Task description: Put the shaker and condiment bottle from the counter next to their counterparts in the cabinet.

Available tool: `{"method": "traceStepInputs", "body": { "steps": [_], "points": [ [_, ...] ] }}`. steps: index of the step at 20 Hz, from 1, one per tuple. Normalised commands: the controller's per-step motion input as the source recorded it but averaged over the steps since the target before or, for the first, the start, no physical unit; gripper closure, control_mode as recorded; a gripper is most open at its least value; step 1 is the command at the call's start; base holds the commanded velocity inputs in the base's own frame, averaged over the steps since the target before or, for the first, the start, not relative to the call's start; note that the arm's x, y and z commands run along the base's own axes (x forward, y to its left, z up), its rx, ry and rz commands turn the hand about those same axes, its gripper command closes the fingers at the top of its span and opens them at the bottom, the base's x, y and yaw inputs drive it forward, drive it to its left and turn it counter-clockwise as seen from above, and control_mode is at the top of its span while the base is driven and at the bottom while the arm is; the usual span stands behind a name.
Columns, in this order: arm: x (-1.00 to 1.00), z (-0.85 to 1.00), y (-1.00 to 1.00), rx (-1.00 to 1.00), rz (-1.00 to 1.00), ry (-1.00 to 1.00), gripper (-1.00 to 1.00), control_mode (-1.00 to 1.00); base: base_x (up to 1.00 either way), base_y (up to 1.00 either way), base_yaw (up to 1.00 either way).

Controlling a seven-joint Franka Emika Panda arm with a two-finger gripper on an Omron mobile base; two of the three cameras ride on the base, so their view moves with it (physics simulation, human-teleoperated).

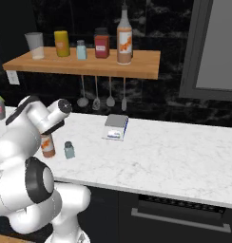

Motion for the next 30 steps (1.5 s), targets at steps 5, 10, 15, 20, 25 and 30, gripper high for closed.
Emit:
{"method": "traceStepInputs", "body": {
  "steps": [5,10,15,20,25,30],
  "points": [
    [0.06,-0.07,0.14,-0.01,0.0,0.01,1.0,-1.0,0.0,0.0,0.0],
    [-0.14,0.39,-0.33,-0.02,0.0,-0.22,1.0,-1.0,0.0,0.0,0.0],
    [-0.38,0.93,-0.37,-0.06,-0.12,-0.28,1.0,-1.0,0.0,0.0,0.0],
    [-0.55,0.7,-0.53,0.0,-0.13,-0.22,1.0,-1.0,0.0,0.0,0.0],
    [-0.44,0.92,-0.1,-0.01,-0.1,-0.04,1.0,-1.0,0.0,0.0,0.0],
    [-0.07,1.0,-0.01,0.0,-0.14,0.08,1.0,-1.0,0.0,0.0,0.0]
  ]
}}
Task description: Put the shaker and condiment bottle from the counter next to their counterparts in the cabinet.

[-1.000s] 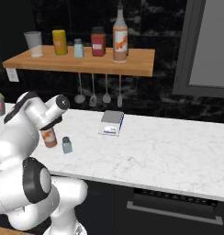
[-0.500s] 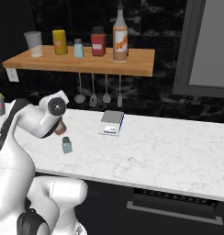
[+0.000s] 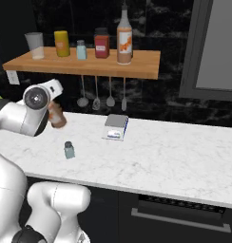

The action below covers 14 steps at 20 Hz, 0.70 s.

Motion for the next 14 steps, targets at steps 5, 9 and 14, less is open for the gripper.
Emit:
{"method": "traceStepInputs", "body": {
  "steps": [5,9,14],
  "points": [
    [-0.44,1.0,-0.35,0.14,-0.11,0.04,1.0,-1.0,0.0,0.0,0.0],
    [-0.73,0.99,-0.4,0.22,-0.1,0.0,1.0,-1.0,0.0,0.0,0.0],
    [-0.76,0.64,-0.42,0.19,-0.14,-0.04,1.0,-1.0,0.0,0.0,0.0]
  ]
}}
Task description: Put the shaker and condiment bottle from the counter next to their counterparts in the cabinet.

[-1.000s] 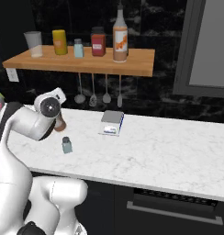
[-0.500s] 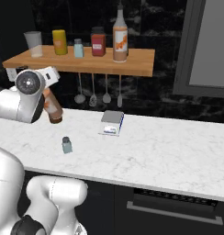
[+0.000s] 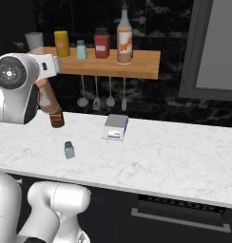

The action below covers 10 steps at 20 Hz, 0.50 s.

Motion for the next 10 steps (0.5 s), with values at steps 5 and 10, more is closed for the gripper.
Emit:
{"method": "traceStepInputs", "body": {
  "steps": [5,10],
  "points": [
    [-0.48,0.53,-0.5,0.13,-0.21,-0.01,1.0,-1.0,0.0,0.0,0.0],
    [-0.33,0.35,-0.81,0.15,-0.33,0.0,1.0,-1.0,0.0,0.0,0.0]
  ]
}}
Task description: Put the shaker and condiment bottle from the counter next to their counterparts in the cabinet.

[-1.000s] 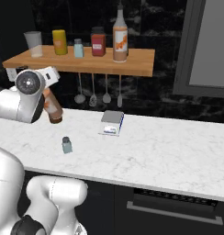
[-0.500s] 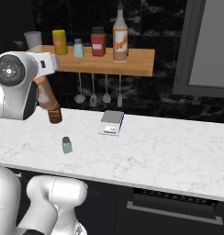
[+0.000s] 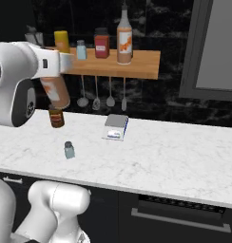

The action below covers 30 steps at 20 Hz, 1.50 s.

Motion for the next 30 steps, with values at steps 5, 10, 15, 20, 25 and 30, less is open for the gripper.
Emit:
{"method": "traceStepInputs", "body": {
  "steps": [5,10,15,20,25,30],
  "points": [
    [-0.15,0.2,-0.53,0.11,-0.33,0.0,1.0,-1.0,0.0,0.0,0.0],
    [-0.01,0.15,-0.05,0.01,-0.14,-0.03,1.0,-1.0,0.0,0.0,0.0],
    [0.05,0.37,-0.2,0.04,-0.19,-0.03,1.0,-1.0,0.0,0.0,0.0],
    [0.06,0.23,0.0,0.04,-0.09,0.0,1.0,-1.0,0.0,0.0,0.0],
    [0.02,0.25,0.0,0.07,-0.01,-0.02,1.0,-1.0,0.0,0.0,0.0],
    [0.16,0.02,0.0,0.01,0.0,-0.02,1.0,-1.0,0.0,0.0,0.0]
  ]
}}
